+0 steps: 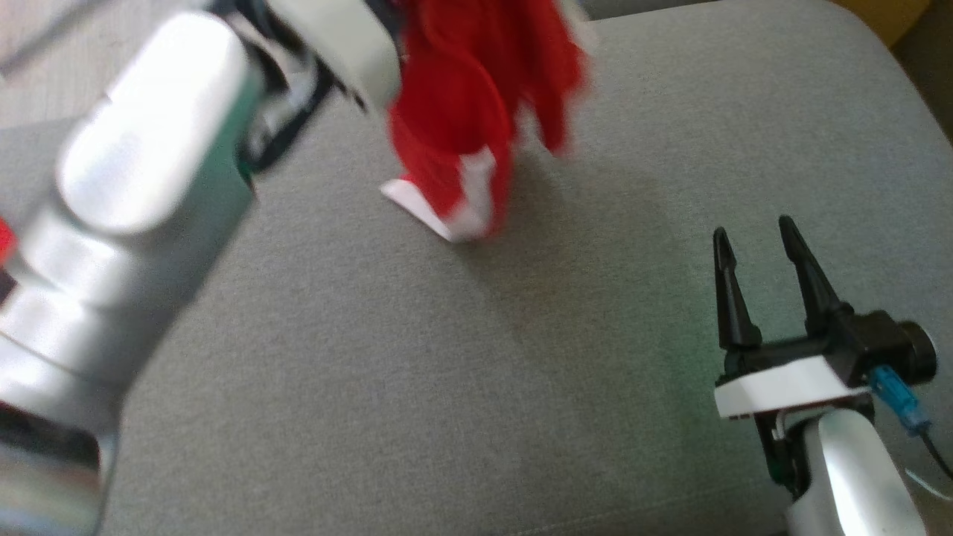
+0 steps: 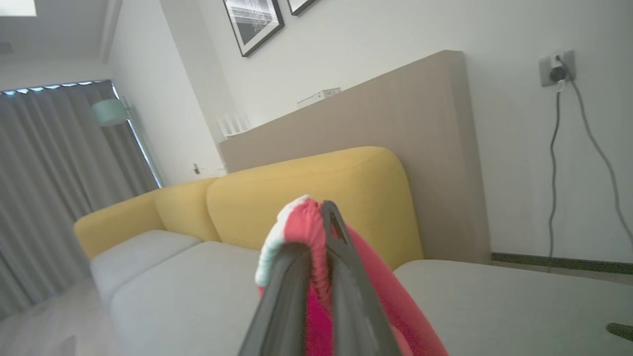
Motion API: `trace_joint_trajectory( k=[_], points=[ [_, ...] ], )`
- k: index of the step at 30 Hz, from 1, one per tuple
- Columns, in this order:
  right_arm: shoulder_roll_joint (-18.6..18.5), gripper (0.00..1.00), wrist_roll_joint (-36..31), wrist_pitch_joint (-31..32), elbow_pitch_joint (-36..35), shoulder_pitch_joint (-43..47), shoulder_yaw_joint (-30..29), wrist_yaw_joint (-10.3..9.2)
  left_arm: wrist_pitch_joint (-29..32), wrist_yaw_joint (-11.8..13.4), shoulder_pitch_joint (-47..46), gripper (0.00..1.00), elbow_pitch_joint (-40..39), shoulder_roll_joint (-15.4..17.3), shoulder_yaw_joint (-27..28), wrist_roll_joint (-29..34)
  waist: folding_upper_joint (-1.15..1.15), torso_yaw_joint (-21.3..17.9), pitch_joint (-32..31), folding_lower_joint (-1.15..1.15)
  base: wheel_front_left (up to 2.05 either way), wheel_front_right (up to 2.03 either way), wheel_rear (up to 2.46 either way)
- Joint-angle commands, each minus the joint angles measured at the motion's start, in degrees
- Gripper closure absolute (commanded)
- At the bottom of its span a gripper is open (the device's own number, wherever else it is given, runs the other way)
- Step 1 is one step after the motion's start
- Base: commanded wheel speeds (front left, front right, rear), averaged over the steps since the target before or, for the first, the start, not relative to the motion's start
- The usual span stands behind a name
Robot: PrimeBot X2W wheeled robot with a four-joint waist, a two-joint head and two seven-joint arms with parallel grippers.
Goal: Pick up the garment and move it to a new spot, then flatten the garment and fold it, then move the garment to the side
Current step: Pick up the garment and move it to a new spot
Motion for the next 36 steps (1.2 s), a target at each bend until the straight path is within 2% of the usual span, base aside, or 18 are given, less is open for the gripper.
trace_joint_trajectory(
  k=[1, 6, 14, 19, 24, 25, 26, 27, 28, 29, 36],
  points=[
    [-0.1, 0.0, 0.3, -0.6, -2.1, -0.7, 1.1, 0.43, -0.5, 0.1, 0.0, 1.0, -1.1, 1.9, 1.7, -0.5, 0.0, -0.1, -0.2, 0.02, 0.0, 0.0, 0.0],
    [-0.1, 0.0, 0.2, -0.6, -2.3, 1.5, 0.2, 0.43, -6.0, 0.6, 12.7, 1.0, -0.9, 1.7, 0.5, -4.9, 0.0, 0.8, 0.0, 0.02, 0.0, 0.0, 0.0],
    [-0.1, 0.0, 0.0, -0.6, -2.6, 4.1, -0.9, 0.43, -15.7, 5.4, 35.2, 1.0, 3.8, 2.0, 3.0, -12.0, 0.0, 3.3, 0.3, 0.02, 0.0, 0.0, 0.0],
    [-0.1, 0.0, -0.3, -0.6, -2.3, 4.3, -1.2, 0.43, -18.2, 6.2, 42.3, 1.0, 6.5, 0.6, 5.3, -14.9, 0.0, 4.9, 0.3, 0.02, 0.0, 0.0, 0.0],
    [-0.1, 0.0, -0.4, -0.6, -1.6, 4.0, -0.8, 0.43, -19.0, 5.3, 44.6, 1.0, 9.0, -2.1, 6.8, -15.9, 0.0, 5.9, -0.1, 0.02, 0.0, 0.0, 0.0],
    [-0.1, 0.0, -0.4, -0.6, -1.5, 3.9, -0.7, 0.43, -19.0, 5.0, 44.7, 0.95, 9.5, -2.5, 7.0, -15.8, 0.0, 6.0, -0.2, 0.02, 0.0, 0.0, 0.0],
    [-0.1, 0.0, -0.4, -0.6, -1.4, 3.9, -0.7, 0.43, -19.1, 4.8, 44.7, 0.77, 9.9, -3.0, 7.3, -15.7, 0.0, 6.2, -0.3, 0.02, 0.0, 0.0, 0.0],
    [-0.1, 0.0, -0.4, -0.6, -1.3, 3.9, -0.6, 0.43, -19.2, 4.7, 44.5, 0.51, 10.2, -3.4, 7.7, -15.6, 0.0, 6.3, -0.5, 0.02, 0.0, 0.0, 0.0],
    [-0.1, 0.0, -0.4, -0.6, -1.2, 3.9, -0.6, 0.43, -19.2, 4.5, 44.3, 0.19, 10.3, -3.6, 8.0, -15.3, 0.0, 6.4, -0.7, 0.02, 0.0, 0.0, 0.0],
    [-0.1, 0.0, -0.4, -0.6, -1.1, 3.9, -0.6, 0.43, -19.2, 4.3, 44.1, 0.0, 10.3, -3.8, 8.4, -15.0, 0.0, 6.6, -0.9, 0.02, 0.0, 0.0, 0.0],
    [-0.1, 0.0, -0.4, -0.6, -0.6, 4.7, -1.2, 0.43, -19.3, 4.2, 45.8, 0.0, 7.3, -3.7, 11.4, -12.5, 0.0, 7.6, -3.3, 0.02, 0.0, 0.0, 0.0]
  ],
)
